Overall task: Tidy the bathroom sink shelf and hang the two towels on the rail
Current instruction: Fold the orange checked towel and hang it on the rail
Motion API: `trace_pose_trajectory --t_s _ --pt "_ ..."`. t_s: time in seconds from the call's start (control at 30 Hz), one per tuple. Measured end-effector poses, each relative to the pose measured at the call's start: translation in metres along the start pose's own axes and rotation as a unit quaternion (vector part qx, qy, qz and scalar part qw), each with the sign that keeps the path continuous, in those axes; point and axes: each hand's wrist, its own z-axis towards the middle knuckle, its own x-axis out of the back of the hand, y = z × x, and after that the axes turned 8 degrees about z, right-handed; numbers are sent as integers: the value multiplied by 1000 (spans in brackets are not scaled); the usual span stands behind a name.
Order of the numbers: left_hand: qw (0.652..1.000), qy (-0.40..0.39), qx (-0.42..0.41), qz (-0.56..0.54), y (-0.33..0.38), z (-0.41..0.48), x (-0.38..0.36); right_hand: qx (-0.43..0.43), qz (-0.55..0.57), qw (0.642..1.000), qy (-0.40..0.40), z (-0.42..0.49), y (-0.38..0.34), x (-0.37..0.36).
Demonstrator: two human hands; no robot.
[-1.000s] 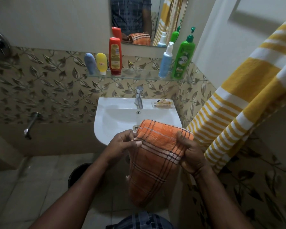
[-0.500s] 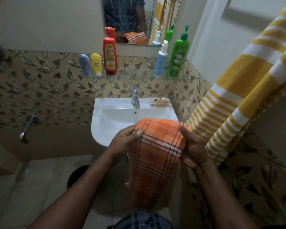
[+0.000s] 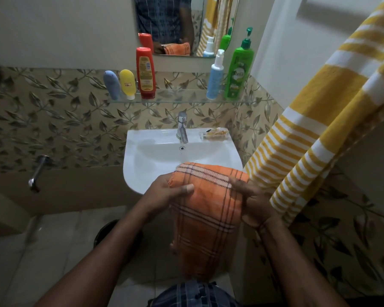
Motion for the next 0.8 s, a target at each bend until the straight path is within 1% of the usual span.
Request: trace_pose_trajectory --t_s 0.07,0.13,0.17,0.23,0.3,0.4,0.43,0.5,0.57,0.6,0.67,0.73,0.8 --pt "999 9 0 -32 5 -1 -4 -13 42 999 -32 -3 -1 6" --pt "999 18 8 -46 8 -1 -6 -16 73 997 -38 -5 13 14" --pt "999 25 10 -44 9 -1 -6 -16 67 997 -26 -6 22 16" --pt "999 35 12 -28 5 0 -4 -5 17 1000 9 -6 32 13" --pt "1000 7 22 -14 -3 -2 4 14 -9 1000 23 -5 33 7" --pt "996 -77 29 19 -12 -6 11 47 6 998 28 -6 26 3" --pt "996 -80 21 28 -13 -7 11 52 8 998 38 -5 27 6" --pt "999 -43 7 16 -15 -5 8 40 -3 999 22 -5 30 6" --pt "1000 -16 -1 4 -16 -2 4 11 -38 999 19 -2 37 9" --pt "1000 -22 -4 2 -16 -1 3 10 -51 998 24 -2 36 5" --pt "999 -48 -1 13 -17 -2 5 37 -58 996 61 3 35 6" --pt "996 -75 6 57 -23 -4 9 52 -37 994 90 9 29 6" --pt "993 -89 26 80 -35 -7 9 64 -17 994 92 15 24 6"
